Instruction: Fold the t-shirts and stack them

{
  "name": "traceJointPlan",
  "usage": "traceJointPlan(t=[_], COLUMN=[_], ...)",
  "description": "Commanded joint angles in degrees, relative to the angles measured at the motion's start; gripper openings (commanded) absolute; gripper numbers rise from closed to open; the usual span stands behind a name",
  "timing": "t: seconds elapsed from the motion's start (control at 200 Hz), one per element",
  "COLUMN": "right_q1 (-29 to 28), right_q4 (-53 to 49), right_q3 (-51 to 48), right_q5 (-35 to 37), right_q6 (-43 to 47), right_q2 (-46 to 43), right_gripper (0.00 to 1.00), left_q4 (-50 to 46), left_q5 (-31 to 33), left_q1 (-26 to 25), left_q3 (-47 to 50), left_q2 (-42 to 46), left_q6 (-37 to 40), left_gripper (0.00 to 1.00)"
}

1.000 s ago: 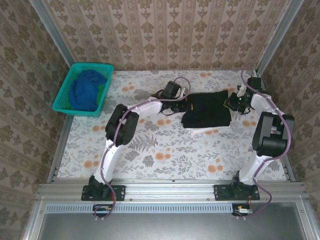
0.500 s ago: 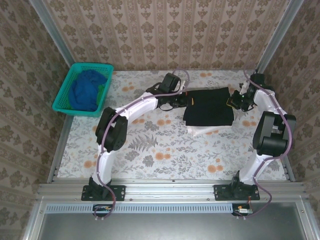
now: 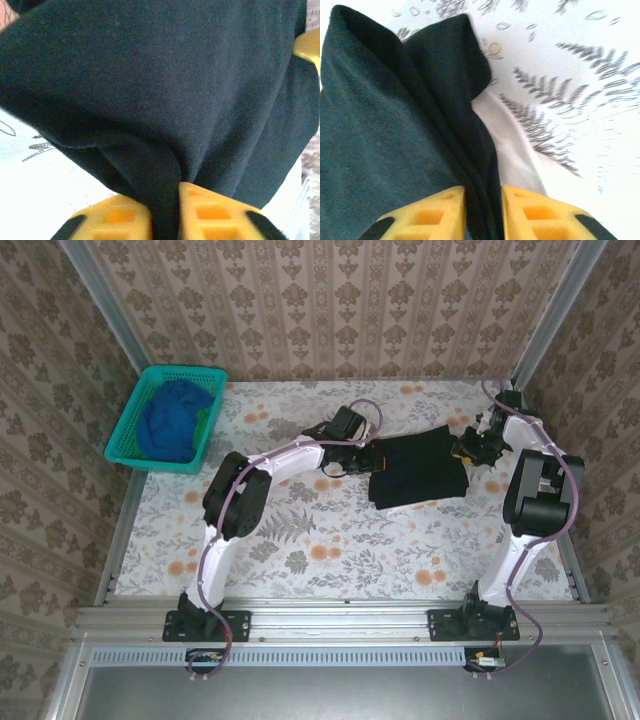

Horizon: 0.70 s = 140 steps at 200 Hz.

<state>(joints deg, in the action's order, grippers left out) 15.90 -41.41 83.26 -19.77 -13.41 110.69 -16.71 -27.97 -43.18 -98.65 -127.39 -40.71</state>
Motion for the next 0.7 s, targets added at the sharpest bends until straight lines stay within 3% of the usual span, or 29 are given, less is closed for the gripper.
traceJointPlan(t=[0.0,0.055,0.16,0.305,0.435,0.475,0.54,0.695], right_q1=[0.02,-0.95,-4.18,-16.62,-21.03,-21.72,-22.98,-23.71], right_q4=[-0.25,-0.02,-0.14,10.25,11.15,7.53,4.52,2.57], right_q3=[-0.37,-2.73,-8.66,-19.59,-19.78,-17.78,-16.04,-13.61], right_q5=[7.71,10.93,17.67,18.17,22.45,25.90,31.79,30.36], right_q6=[0.06,-0.13,-3.88,-7.46,-9.76,-9.07,-7.95,-5.97], right_q2=[-7.14,-11.20,-19.75,-27.84,-22.19,-19.73,-17.21,-12.71], right_gripper=[0.30,0.36,0.37,0.53,0.67,0.75,0.84,0.97], left_q4=[-3.73,-4.36,-5.41,-9.29,-8.29,-7.87,-6.41,-1.57], left_q5=[2.20,2.73,3.37,6.90,8.37,9.01,10.00,10.82], left_q1=[0.11,0.60,1.70,3.27,6.07,7.23,9.68,16.57], left_q3=[0.38,0.61,0.28,-2.14,2.12,4.72,10.31,25.37], left_q2=[0.41,0.97,2.54,5.42,11.81,14.75,20.13,32.91], left_q6=[1.77,2.66,4.99,9.44,12.31,12.73,13.27,12.59], left_gripper=[0.33,0.37,0.45,0.63,0.79,0.99,1.00,1.00])
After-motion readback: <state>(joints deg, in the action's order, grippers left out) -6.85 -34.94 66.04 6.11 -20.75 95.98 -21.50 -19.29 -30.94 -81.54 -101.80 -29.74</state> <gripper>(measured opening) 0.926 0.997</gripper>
